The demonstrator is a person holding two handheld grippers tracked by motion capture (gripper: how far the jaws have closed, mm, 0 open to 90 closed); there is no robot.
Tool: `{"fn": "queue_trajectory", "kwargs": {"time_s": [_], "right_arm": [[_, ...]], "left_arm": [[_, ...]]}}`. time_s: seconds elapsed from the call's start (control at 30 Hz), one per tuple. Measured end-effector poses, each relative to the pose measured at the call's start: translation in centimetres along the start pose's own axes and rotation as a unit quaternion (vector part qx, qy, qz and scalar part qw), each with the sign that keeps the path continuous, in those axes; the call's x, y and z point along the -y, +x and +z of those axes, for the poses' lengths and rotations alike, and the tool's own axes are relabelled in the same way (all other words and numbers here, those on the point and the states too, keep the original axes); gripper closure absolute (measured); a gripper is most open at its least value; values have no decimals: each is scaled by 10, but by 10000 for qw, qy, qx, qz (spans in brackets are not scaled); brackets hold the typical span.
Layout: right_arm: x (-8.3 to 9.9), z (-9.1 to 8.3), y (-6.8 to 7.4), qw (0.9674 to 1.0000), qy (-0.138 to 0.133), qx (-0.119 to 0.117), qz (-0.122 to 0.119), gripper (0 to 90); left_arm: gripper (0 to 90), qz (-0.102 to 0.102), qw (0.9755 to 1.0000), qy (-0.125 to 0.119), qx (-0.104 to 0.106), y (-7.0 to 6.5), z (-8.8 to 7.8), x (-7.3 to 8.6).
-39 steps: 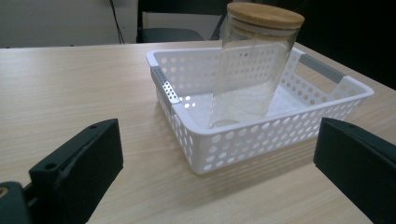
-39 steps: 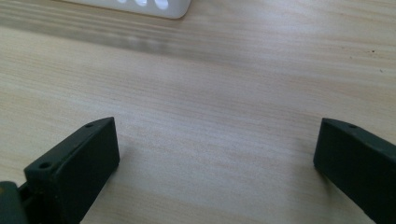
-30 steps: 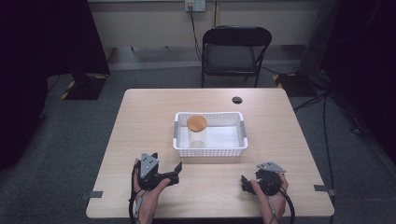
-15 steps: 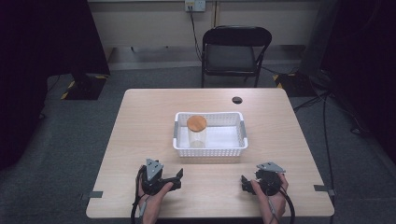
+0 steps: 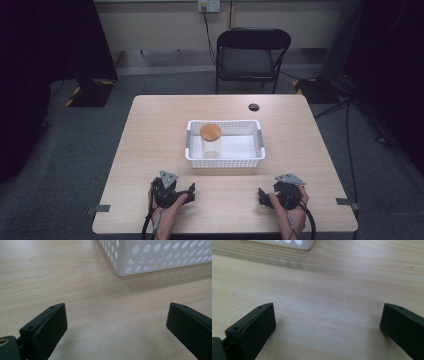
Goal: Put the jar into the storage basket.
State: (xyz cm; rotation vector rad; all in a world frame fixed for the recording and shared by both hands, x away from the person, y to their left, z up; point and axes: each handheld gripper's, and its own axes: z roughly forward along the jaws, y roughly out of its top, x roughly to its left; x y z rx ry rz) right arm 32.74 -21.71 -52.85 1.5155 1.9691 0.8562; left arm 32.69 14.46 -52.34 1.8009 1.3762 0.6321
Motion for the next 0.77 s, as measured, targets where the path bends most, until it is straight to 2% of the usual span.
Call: {"fn": "queue_trajectory", "kwargs": {"time_s": [0.07, 0.1, 0.3, 0.4, 0.77], "right_arm": [[0, 0, 0, 10000, 0, 0, 0, 0], [0, 0, 0, 10000, -1, 0, -1, 0], [0, 0, 0, 10000, -1, 0, 0, 0], [0, 0, 0, 10000, -1, -1, 0, 0], [0, 0, 0, 10000, 0, -1, 1, 0]], "left_arm": [[33, -40, 9999, 43, -89, 0, 2, -1], [33, -35, 9998, 145, -105, 0, 4, -2], [33, 93, 9983, 513, -277, -3, 9, -3], [24, 177, 9976, 545, -394, -6, 10, -3], [1, 168, 9974, 597, -372, -4, 11, -4]]}}
